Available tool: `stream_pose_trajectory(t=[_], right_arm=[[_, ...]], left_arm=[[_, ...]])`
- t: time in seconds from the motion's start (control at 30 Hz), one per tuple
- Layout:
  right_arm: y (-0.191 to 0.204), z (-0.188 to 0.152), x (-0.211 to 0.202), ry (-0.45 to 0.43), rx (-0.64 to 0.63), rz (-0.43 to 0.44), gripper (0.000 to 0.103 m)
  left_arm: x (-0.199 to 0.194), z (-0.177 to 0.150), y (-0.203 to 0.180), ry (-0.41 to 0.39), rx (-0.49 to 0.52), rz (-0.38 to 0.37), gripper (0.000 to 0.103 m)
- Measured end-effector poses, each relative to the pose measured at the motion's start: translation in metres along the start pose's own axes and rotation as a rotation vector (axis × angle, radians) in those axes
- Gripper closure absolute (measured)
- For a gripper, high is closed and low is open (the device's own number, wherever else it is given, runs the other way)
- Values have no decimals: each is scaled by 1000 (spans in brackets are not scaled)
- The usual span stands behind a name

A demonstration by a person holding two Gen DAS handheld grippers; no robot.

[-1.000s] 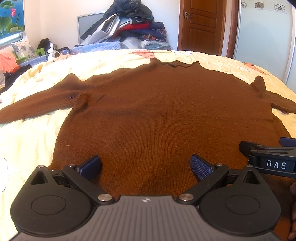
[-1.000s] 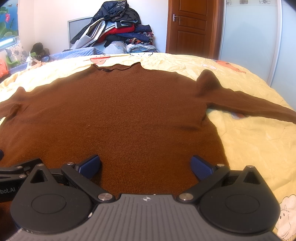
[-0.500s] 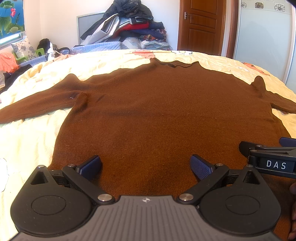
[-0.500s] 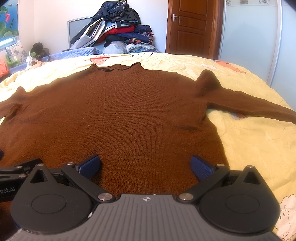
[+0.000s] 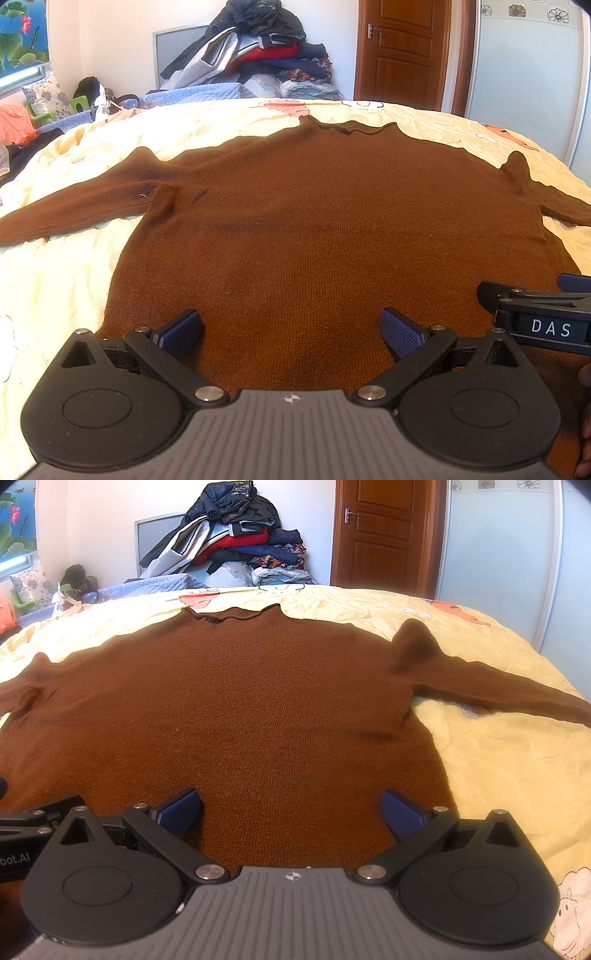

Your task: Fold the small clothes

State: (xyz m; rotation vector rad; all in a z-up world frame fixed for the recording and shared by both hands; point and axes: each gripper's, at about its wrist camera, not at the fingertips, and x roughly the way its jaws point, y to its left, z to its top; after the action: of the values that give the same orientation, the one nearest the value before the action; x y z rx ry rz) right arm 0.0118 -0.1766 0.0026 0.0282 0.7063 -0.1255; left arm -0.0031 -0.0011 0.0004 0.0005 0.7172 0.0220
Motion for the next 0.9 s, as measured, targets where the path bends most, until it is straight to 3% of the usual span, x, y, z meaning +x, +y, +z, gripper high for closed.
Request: stream_pose_trajectory(t=[0.7, 0.77, 0.9], right_arm=[[-1, 4, -1, 22, -11, 29, 0], [-21, 15, -8, 19, 9, 105, 0], [-120, 44, -35, -140, 207, 153, 0]], left_arm=[[0, 0, 0, 0, 0, -1, 0], [0, 0, 0, 0, -1, -1, 0], [0, 0, 0, -1, -1, 0, 0]])
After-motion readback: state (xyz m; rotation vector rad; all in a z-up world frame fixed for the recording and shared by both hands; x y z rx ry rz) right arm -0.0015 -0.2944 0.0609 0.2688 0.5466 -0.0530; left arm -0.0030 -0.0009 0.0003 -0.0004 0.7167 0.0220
